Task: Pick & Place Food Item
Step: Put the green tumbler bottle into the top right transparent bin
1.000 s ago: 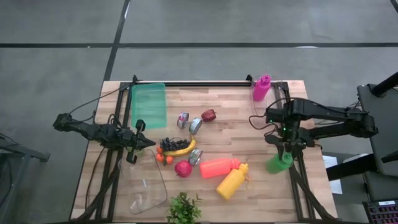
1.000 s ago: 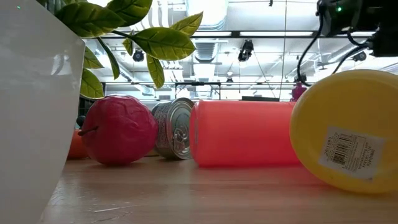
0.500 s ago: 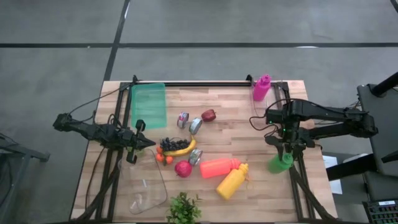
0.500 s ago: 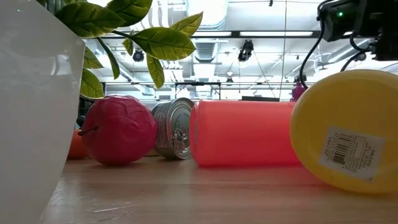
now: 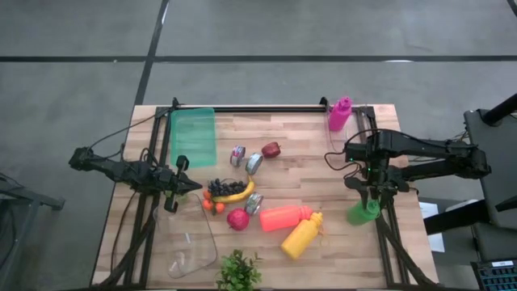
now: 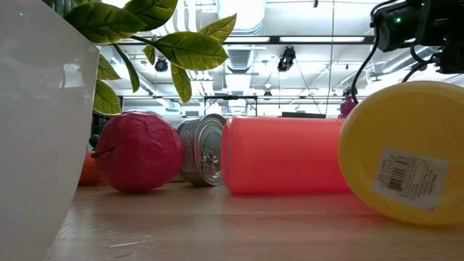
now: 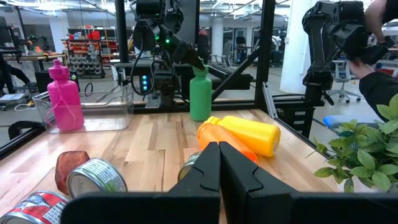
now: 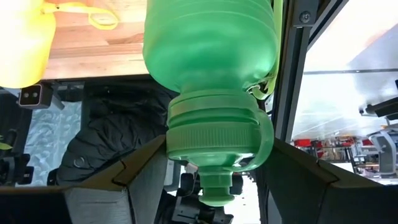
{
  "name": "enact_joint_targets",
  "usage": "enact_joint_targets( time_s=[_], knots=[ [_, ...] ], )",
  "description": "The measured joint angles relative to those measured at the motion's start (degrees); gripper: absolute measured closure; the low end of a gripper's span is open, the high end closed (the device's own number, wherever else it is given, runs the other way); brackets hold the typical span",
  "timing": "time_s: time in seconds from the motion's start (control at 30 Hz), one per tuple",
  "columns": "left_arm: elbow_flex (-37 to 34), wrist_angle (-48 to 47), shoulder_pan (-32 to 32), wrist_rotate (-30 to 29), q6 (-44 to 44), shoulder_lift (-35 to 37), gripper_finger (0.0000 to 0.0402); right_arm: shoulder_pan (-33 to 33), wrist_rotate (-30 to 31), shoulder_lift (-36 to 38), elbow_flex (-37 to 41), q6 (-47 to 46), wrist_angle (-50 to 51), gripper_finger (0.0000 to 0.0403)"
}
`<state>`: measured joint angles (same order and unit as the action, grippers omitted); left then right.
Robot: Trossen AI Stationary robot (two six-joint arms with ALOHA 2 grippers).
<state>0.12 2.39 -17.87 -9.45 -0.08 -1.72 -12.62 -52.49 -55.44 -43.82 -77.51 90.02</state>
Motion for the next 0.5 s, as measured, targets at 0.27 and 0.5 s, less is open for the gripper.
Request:
enact_joint_targets(
  time_s=[0.27, 0.5],
  knots=[
    [0.00, 0.00, 0.00, 0.02, 0.00, -0.02, 0.0402, 0.00, 0.13, 0.00, 0.01, 1.21, 0.00, 0.0154],
    [-0.02, -0.02, 0.00, 0.02, 0.00, -0.02, 0.0402, -0.02, 1.62, 0.00, 0.01, 1.72, 0.00, 0.0095]
  ],
)
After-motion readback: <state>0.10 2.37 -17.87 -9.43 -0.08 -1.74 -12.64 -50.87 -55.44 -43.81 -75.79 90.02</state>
